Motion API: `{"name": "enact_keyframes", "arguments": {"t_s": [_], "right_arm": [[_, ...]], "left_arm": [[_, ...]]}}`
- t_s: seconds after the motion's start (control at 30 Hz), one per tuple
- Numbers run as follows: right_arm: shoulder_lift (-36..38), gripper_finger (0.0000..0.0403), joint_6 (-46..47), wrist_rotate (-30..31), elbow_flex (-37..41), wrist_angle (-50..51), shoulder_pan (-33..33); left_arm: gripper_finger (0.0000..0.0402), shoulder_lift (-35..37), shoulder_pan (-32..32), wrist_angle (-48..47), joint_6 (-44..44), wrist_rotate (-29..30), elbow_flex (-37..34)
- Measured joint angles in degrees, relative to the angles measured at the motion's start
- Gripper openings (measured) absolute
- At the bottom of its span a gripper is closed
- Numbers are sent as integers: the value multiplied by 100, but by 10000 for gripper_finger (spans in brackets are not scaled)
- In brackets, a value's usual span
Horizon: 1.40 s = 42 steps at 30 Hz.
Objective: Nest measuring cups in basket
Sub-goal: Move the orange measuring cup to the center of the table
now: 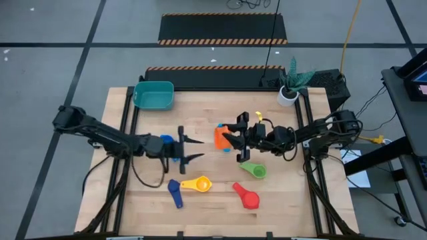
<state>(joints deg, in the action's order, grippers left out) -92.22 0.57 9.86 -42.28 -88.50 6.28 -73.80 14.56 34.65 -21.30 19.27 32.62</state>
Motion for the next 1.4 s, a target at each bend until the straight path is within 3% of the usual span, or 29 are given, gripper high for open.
{"name": "enact_keyframes", "arguments": {"t_s": [0.2, 0.7, 1.0, 1.17, 1.4], "right_arm": [[-24, 118, -204, 386, -18, 45, 167], [-24, 118, -169, 403, -18, 47, 82], [-20, 118, -72, 403, -18, 88, -6], [-20, 118, -80, 390, -16, 100, -6], [-9, 118, -84, 387, -16, 72, -6]], "left_arm": [[210, -504, 187, 348, -429, 458, 426], [209, -1458, -74, 2043, -1023, 81, 478], [208, -2110, -148, 1797, -1226, -8, 1088], [171, -2267, -147, 1805, -1445, 180, 1222], [76, -1961, -139, 1498, -1424, 352, 1220]]}}
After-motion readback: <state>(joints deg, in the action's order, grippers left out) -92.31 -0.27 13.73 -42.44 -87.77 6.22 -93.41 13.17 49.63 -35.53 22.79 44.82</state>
